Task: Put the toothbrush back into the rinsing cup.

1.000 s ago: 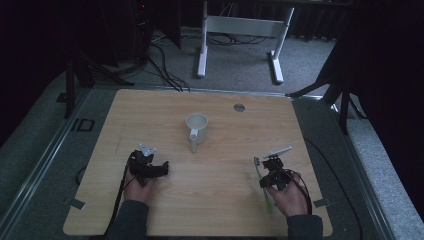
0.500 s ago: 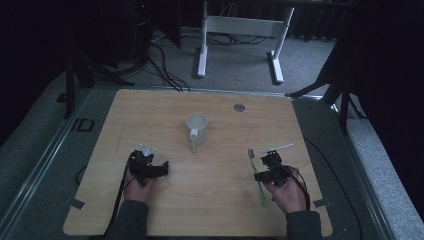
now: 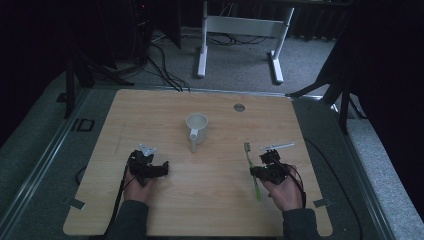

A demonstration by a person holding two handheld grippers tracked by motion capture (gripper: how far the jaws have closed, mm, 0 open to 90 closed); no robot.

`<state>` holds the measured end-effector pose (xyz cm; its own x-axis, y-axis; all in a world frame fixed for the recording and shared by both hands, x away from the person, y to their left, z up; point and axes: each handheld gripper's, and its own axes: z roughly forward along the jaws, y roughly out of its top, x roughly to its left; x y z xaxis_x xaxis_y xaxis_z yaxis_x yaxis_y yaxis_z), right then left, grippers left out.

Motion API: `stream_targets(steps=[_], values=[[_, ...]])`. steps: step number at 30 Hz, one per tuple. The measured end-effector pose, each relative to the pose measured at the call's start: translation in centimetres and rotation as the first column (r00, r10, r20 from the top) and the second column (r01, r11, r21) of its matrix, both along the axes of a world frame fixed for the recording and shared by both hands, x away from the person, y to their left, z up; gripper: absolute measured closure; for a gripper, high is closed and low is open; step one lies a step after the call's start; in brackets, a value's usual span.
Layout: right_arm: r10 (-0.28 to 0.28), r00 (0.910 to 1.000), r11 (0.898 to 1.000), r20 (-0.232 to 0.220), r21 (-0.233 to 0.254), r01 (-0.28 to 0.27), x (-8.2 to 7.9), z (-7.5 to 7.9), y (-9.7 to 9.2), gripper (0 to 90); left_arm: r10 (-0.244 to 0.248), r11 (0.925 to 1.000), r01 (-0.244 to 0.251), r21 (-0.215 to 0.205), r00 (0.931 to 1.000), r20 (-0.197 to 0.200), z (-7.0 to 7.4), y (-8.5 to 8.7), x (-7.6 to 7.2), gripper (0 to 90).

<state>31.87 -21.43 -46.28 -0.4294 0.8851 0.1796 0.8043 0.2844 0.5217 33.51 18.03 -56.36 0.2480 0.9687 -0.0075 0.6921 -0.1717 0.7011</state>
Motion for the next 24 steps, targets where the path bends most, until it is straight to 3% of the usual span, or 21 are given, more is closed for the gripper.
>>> stream_targets(steps=[6, 15, 24], values=[[-0.007, 0.9986, 0.999, 0.053, 0.037, 0.005, -0.1, 0.4, 0.0, 82.4, 0.001, 1.0, -0.001, -0.001, 1.0, 0.0, 0.0, 0.0, 0.0, 10.2], [0.01, 0.9941, 0.998, 0.108, 0.055, -0.016, -0.2, 0.5, 0.4, 82.4, 0.001, 1.0, -0.001, 0.0, 1.0, 0.0, 0.0, 0.0, 0.0, 10.2], [0.04, 0.9807, 0.995, 0.191, 0.081, -0.056, -0.2, 0.4, 1.1, 82.4, 0.001, 1.0, -0.001, 0.0, 1.0, 0.0, 0.0, 0.0, 0.0, 10.2]])
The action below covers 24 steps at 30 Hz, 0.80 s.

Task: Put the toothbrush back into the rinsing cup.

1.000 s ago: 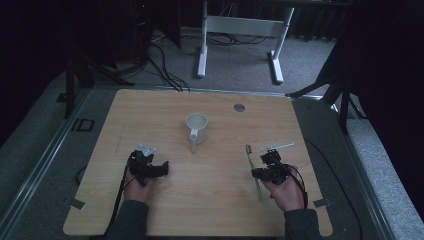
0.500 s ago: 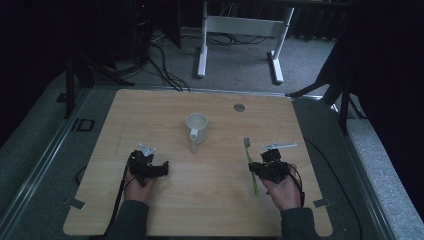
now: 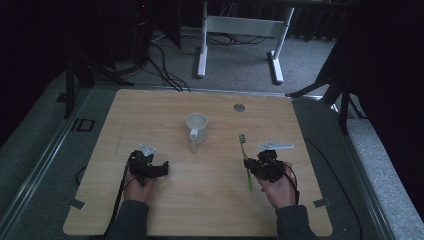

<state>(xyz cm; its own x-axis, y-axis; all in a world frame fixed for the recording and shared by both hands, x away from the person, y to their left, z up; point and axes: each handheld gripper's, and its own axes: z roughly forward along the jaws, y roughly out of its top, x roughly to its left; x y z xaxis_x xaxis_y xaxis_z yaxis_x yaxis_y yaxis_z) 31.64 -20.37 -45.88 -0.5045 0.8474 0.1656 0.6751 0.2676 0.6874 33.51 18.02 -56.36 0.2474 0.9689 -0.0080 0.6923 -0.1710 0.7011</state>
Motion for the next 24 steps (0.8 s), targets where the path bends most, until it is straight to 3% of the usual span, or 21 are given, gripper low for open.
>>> stream_targets(steps=[9, 19, 24], values=[[0.014, 0.9982, 0.998, 0.058, 0.056, -0.017, 0.1, 0.1, 0.2, 82.4, 0.0, 1.0, 0.0, 0.0, 1.0, 0.0, 0.0, 0.0, 0.0, 10.2], [0.021, 0.9943, 0.998, 0.105, 0.064, -0.028, 0.3, -0.4, 1.0, 82.3, 0.0, 1.0, 0.0, 0.0, 1.0, 0.0, 0.0, 0.0, 0.0, 10.2], [0.023, 0.9878, 0.997, 0.154, 0.067, -0.034, 0.3, -0.7, 1.2, 82.3, 0.0, 1.0, 0.0, 0.0, 1.0, 0.0, 0.0, 0.0, 0.0, 10.2]])
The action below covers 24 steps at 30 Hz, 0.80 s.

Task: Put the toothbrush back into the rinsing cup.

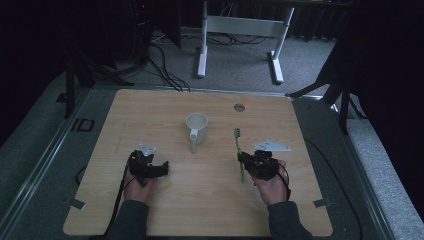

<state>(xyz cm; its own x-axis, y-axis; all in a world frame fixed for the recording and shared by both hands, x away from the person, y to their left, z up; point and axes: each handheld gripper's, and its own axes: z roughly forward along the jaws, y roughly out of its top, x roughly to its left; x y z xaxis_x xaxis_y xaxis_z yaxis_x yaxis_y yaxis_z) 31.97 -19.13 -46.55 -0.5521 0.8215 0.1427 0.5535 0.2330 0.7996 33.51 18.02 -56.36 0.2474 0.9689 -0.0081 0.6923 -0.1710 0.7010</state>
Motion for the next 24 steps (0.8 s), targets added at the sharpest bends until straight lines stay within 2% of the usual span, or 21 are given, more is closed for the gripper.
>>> stream_targets(steps=[6, 15, 24], values=[[-0.001, 0.9995, 1.0, 0.031, 0.018, 0.001, 0.16, -0.11, 0.04, 82.2, 0.0, 1.0, 0.0, 0.0, 1.0, 0.0, 0.0, 0.0, 0.0, 10.2], [-0.009, 0.9992, 0.998, 0.039, 0.054, 0.007, 0.65, -0.42, 0.2, 82.3, 0.0, 1.0, 0.0, 0.0, 1.0, 0.0, 0.0, 0.0, 0.0, 10.2], [0.0, 0.9965, 0.997, 0.084, 0.082, -0.007, 0.95, -0.28, 0.96, 82.3, -0.001, 1.0, 0.001, 0.001, 1.0, 0.0, 0.0, 0.01, 0.0, 10.2]])
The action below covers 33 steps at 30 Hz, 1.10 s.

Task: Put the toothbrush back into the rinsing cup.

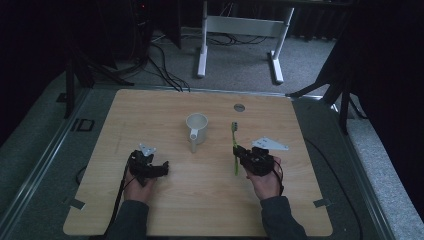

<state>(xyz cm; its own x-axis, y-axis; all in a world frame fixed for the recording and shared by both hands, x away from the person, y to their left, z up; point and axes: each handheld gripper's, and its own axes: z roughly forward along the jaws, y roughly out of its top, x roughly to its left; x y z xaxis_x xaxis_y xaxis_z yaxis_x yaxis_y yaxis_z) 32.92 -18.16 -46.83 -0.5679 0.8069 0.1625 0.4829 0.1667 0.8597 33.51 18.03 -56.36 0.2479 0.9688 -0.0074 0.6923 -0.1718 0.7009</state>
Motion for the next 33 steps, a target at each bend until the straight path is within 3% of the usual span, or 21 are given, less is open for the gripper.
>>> stream_targets(steps=[16, 27, 33], values=[[0.071, 0.9954, 0.997, 0.065, -0.017, -0.07, 1.0, 0.0, 2.4, 82.3, 0.001, 1.0, -0.001, -0.001, 1.0, 0.0, 0.0, 0.0, 0.0, 10.2], [0.097, 0.9899, 0.995, 0.102, -0.023, -0.096, 1.4, 0.0, 4.3, 82.4, 0.0, 1.0, 0.0, -0.001, 1.0, -0.001, 0.0, 0.0, 0.0, 10.2], [0.1, 0.9869, 0.995, 0.127, -0.012, -0.099, 1.7, 0.3, 4.5, 82.3, 0.0, 1.0, 0.0, -0.001, 1.0, -0.001, 0.0, 0.0, 0.0, 10.2]])
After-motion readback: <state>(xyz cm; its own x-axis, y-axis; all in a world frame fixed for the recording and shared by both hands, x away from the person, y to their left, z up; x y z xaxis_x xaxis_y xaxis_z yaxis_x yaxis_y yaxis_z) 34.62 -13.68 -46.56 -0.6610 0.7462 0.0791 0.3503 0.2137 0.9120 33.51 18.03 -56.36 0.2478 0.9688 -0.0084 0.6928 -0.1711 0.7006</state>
